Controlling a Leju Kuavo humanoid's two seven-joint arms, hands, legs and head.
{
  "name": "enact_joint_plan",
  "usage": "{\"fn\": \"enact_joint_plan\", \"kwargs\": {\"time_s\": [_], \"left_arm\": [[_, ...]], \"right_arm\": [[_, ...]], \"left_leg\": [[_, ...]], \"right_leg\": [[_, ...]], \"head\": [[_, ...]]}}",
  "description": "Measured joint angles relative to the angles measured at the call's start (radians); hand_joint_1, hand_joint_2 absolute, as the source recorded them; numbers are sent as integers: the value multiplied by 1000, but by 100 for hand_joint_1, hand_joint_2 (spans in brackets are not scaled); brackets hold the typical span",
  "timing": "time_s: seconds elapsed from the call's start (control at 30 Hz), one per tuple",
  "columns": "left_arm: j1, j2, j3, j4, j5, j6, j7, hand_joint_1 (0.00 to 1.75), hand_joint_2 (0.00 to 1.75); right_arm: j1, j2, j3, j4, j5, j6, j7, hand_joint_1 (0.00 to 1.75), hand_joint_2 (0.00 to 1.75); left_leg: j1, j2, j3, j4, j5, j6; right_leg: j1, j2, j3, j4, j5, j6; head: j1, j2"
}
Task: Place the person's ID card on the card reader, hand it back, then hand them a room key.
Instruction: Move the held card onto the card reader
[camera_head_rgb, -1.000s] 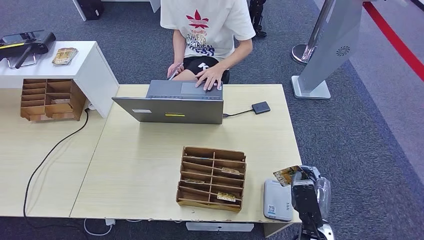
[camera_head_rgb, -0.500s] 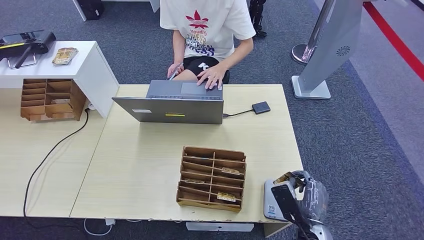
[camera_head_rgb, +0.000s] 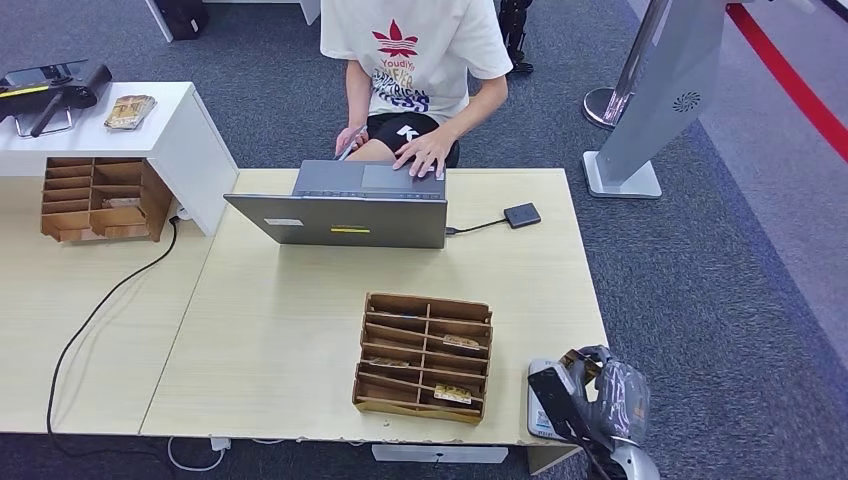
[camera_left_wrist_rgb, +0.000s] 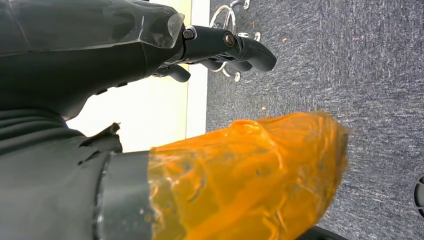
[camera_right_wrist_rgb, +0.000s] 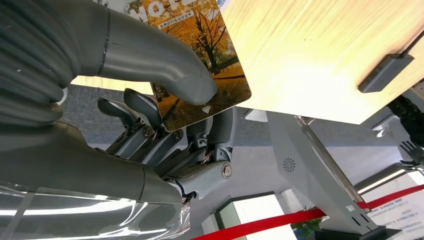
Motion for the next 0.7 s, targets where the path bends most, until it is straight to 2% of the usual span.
{"fn": "enact_joint_plan", "kwargs": {"time_s": [0.7], "left_arm": [[-1, 1, -3, 0, -12, -2, 0, 0, 0]], "right_arm": [[-49, -2, -7, 140, 32, 9, 37, 175, 175]], "left_leg": [[0, 0, 0, 0, 0, 0]], "right_leg": [[0, 0, 0, 0, 0, 0]], "head": [[0, 0]]}}
